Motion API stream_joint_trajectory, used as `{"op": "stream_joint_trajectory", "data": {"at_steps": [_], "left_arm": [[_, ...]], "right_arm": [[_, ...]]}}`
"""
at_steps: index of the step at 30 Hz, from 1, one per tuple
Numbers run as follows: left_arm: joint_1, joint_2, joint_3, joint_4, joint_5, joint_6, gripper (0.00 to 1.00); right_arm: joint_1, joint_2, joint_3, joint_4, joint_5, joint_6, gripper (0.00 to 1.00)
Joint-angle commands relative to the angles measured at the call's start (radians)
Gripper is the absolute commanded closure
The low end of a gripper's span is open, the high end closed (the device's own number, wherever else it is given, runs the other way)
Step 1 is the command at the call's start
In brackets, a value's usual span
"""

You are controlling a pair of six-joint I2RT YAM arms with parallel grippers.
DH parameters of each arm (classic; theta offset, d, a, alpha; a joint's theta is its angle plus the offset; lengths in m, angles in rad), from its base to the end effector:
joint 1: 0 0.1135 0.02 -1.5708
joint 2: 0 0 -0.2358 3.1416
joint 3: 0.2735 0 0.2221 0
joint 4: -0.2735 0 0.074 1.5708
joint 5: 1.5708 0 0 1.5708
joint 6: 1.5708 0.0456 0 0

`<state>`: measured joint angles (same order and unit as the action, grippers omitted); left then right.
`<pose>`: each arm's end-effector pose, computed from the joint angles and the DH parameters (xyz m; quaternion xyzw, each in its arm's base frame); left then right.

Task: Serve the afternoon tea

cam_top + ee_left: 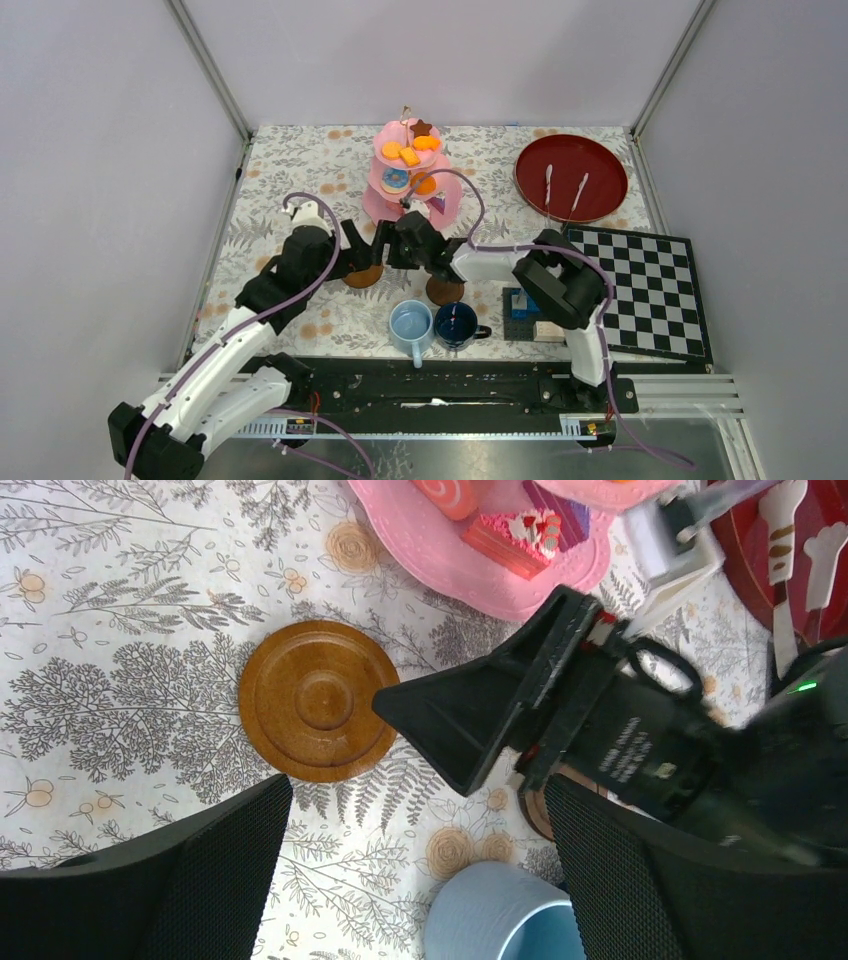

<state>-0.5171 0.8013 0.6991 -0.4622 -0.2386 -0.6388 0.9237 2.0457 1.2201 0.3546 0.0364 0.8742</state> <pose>0.1572 -0.0770 0.2574 -0.1102 0.8647 -0.1742 0.4580 0.2566 0.3369 0.1525 -0.0116 0.8524 0.3993 0.3374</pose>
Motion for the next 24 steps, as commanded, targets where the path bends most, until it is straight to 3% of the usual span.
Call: {"op": "stream_joint_trajectory", "data": {"at_steps": [1, 5, 9, 12, 16, 21, 24], "left_arm": [[-0.001, 0.017, 0.058, 0.0, 0.069, 0.044, 0.01], [-0.001, 0.043, 0.109, -0.068, 0.216, 0.095, 0.01], [-0.003, 0.112, 0.161, -0.179, 0.425, 0.107, 0.01], [-0.035, 0.148, 0.162, -0.239, 0.512, 0.071, 0.01], [-0.132, 0.146, 0.136, -0.283, 0.353, -0.024, 0.01], [-0.125, 0.152, 0.063, -0.254, 0.171, -0.212, 0.11], [-0.096, 0.152, -0.01, -0.162, 0.128, -0.299, 0.1]], "right_arm": [[-0.013, -0.181, 0.084, -0.223, -0.02, -0.298, 0.15], [-0.024, -0.358, 0.026, -0.406, 0.019, -0.449, 0.01], [-0.084, -0.515, 0.008, -0.553, 0.07, -0.495, 0.01], [-0.158, -0.631, -0.061, -0.564, 0.035, -0.47, 0.01], [-0.195, -0.734, -0.135, -0.541, 0.0, -0.476, 0.0], [-0.196, -0.797, -0.177, -0.545, -0.033, -0.474, 0.0], [-0.198, -0.87, -0.218, -0.546, -0.007, -0.489, 0.0]]}}
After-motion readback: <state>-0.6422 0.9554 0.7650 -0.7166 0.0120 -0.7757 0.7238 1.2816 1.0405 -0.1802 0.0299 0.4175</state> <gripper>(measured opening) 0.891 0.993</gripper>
